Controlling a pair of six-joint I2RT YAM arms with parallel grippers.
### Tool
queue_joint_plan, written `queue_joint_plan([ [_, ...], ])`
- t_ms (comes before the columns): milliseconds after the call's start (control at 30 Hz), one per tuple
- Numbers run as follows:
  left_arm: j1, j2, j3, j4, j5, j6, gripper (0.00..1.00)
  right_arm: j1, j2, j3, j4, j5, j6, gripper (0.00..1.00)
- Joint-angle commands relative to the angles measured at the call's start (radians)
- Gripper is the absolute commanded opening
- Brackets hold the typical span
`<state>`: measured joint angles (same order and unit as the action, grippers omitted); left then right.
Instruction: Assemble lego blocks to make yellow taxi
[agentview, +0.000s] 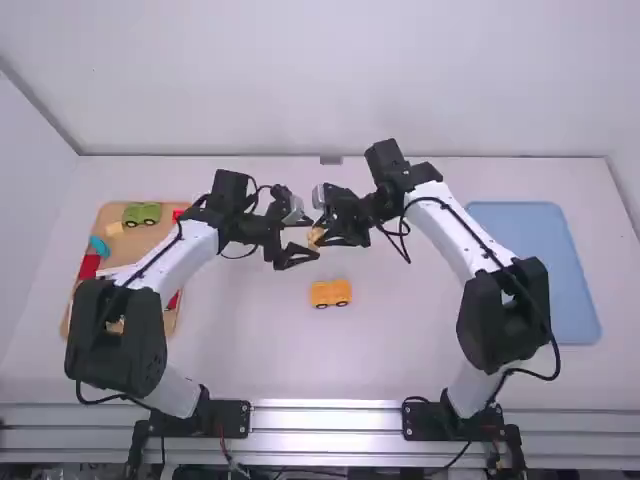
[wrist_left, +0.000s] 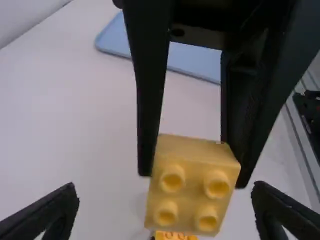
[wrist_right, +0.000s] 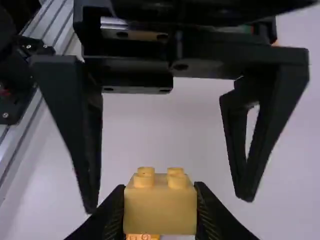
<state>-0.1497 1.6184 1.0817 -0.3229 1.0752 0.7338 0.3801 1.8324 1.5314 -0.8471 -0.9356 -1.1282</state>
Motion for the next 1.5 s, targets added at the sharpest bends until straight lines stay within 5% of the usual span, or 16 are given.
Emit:
queue_joint_plan([
  [0, 0.002, 0.0, 0.013, -0.002, 0.014, 0.015, 0.86, -0.009, -0.002, 0.026, 0.002, -0.01, 0.003, 0.11],
  [367, 0.006, 0.0, 0.013, 0.006, 0.062, 0.023, 0.66, 0.003, -0.002, 0.026, 0.002, -0.01, -0.002, 0.11],
  [600, -0.003, 0.0, 0.013, 0.009, 0.062, 0.022, 0.41, 0.0, -0.002, 0.026, 0.005, -0.01, 0.005, 0.11],
  [733, -0.008, 0.0, 0.013, 0.009, 0.061, 0.021, 0.38, 0.001, -0.002, 0.026, 0.006, -0.025, 0.002, 0.11],
  [800, -0.007, 0.0, 0.013, 0.008, 0.052, 0.021, 0.35, 0.0, -0.002, 0.026, 0.01, -0.034, 0.003, 0.3],
  [867, -0.008, 0.0, 0.013, 0.007, 0.01, 0.015, 0.29, -0.001, -0.002, 0.026, 0.016, -0.034, 0.003, 0.69],
  [900, -0.007, 0.0, 0.013, 0.001, -0.015, 0.011, 0.27, -0.004, -0.002, 0.026, 0.021, -0.031, 0.009, 0.98],
  [1300, -0.012, 0.003, 0.013, -0.381, -0.435, 0.251, 0.27, -0.111, -0.002, 0.028, 0.183, 0.079, 0.387, 0.98],
  [1467, -0.071, 0.034, 0.013, -0.38, -0.613, 0.195, 0.15, -0.169, -0.002, 0.028, 0.189, 0.069, 0.426, 0.99],
])
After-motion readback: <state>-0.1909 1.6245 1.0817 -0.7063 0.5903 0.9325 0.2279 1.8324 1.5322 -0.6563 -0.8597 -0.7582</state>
